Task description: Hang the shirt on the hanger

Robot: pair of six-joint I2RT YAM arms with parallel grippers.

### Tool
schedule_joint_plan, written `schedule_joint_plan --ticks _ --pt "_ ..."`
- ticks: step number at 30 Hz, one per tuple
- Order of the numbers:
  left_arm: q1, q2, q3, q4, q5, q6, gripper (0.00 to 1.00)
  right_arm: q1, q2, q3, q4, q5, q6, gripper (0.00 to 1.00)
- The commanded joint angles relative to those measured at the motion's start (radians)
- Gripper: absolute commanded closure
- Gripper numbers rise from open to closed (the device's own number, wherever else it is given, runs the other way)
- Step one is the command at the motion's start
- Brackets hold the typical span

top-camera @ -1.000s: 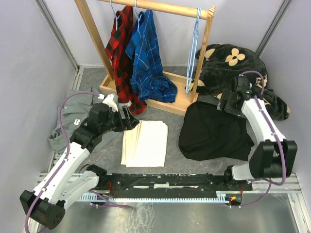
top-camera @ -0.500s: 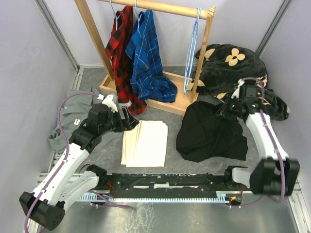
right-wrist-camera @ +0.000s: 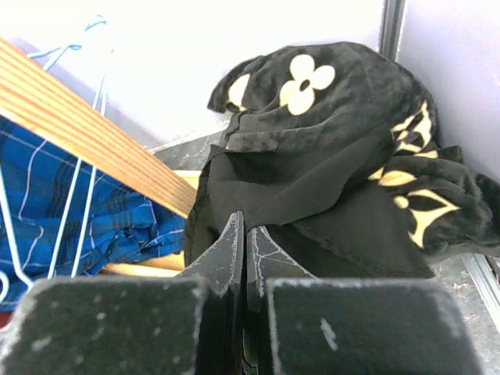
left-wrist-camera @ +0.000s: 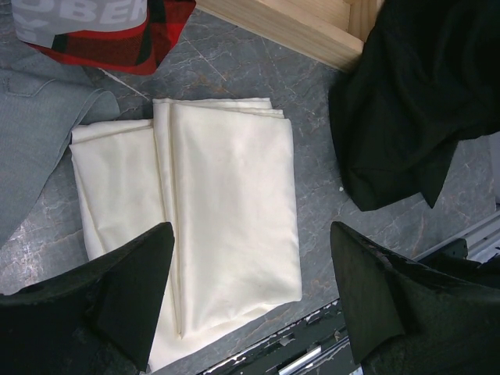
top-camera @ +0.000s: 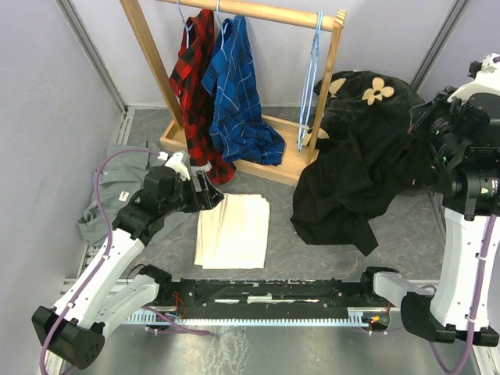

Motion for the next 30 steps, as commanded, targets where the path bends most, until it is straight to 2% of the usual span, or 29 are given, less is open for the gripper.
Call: schedule_joint_plan --ticks 1,3,5,7,8,10,12,14,16,18,20,25,30 --pt "0.001 -0.006 -0.003 0.044 0.01 0.013 0.13 0.047 -0.021 -0.067 -0.048 -0.112 0.014 1.0" --pt "0.0 -0.007 -0.003 0.042 0.008 0.013 0.13 0.137 -0.067 -0.184 -0.015 -0.118 0.054 1.0" --pt "0.0 -0.007 -0.002 0.043 0.008 0.012 0.13 0.292 -0.106 -0.316 0.017 -0.067 0.095 1.0" --pt "0.0 -0.003 -0.002 0.048 0.008 0.01 0.13 0.501 -0.126 -0.446 0.07 -0.017 0.151 1.0" --pt "0.0 0.001 0.0 0.05 0.009 0.01 0.13 0.642 -0.124 -0.506 0.105 0.006 0.178 0.97" --pt "0.0 0.01 0.005 0.047 0.007 0.01 0.13 0.836 -0.104 -0.599 0.173 0.055 0.211 0.8" --pt "0.0 0.011 0.008 0.045 0.003 0.008 0.14 0.933 -0.091 -0.651 0.198 0.114 0.228 0.52" --pt "0.0 0.003 0.007 0.043 -0.002 0.003 0.14 0.947 -0.107 -0.693 0.161 0.218 0.261 0.33" --pt "0.001 -0.003 0.0 0.045 -0.005 0.0 0.13 0.946 -0.145 -0.72 0.103 0.367 0.301 0.22" --pt "0.0 -0.002 -0.004 0.045 -0.003 0.0 0.13 0.939 -0.154 -0.709 0.002 0.528 0.335 0.17" --pt "0.001 0.004 -0.006 0.044 -0.001 0.003 0.14 0.919 -0.135 -0.692 -0.099 0.62 0.35 0.15" --pt "0.0 0.018 -0.003 0.045 0.004 0.011 0.13 0.775 -0.087 -0.69 -0.207 0.624 0.333 0.14" --pt "0.0 0.011 0.001 0.043 0.005 0.006 0.13 0.484 -0.097 -0.769 -0.114 0.453 0.238 0.12"
